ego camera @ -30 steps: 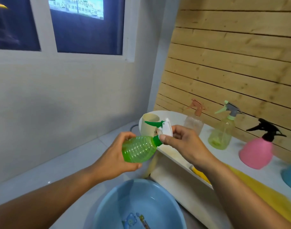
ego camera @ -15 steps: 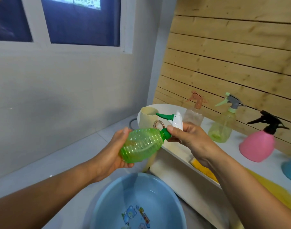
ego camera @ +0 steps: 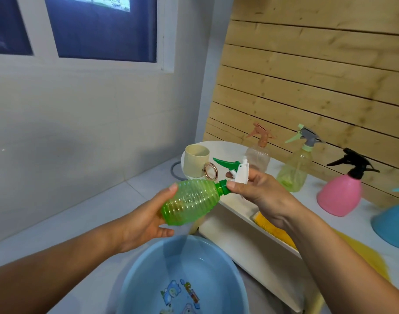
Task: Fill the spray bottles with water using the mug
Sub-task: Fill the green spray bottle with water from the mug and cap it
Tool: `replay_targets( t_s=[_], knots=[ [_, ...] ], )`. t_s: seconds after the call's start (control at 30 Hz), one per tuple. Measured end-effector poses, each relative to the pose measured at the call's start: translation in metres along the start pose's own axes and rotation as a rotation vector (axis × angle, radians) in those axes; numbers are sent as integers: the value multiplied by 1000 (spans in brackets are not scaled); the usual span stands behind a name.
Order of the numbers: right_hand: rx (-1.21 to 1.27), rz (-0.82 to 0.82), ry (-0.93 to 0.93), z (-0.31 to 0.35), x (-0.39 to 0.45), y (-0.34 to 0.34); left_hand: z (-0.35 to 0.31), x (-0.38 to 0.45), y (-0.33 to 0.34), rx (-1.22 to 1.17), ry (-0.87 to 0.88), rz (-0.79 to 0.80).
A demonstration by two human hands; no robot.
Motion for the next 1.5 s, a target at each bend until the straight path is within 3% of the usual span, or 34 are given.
replay_targets(
  t_s=[0.23,0.33,0.47,0.6,0.77,0.93,1.1,1.2,1.3,1.5],
  knots=[
    [-31,-24,-20,-1,0,0,5,4,5,-122,-177,4],
    [19,-55,89,-12,2,2,5,5,-2,-142,-131,79],
    [126,-59,207,-19,0,6,7,6,-1,2,-27,6],
    [78,-44,148,-14,3,0,4,5,0,35,-67,20],
    [7,39,37,-6,4,-6,0,8,1,-124,-148,14],
    [93,-187,82,-12,12,-48,3,11,-22,-131,-216,-74],
    [-25,-491,434,-63,18,-103,5,9,-47,-80,-141,-59],
    [-165,-542,588,-85,12,-110,8,8,-51,-36,-141,33],
    [-281,-577,600,-99,12,-108,10,8,-46,35,-127,66],
    [-570,-594,613,-115,22,-104,21,16,-44,251,-49,-34]
  ],
)
Point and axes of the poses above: each hand's wrist, its own x-axis towards the middle knuckle, its own y-axis out of the palm, z = x × y, the point moved 3 cm from there along x, towards the middle knuckle, and after that the axes turned 12 degrees about -x, right-handed, at the moved point
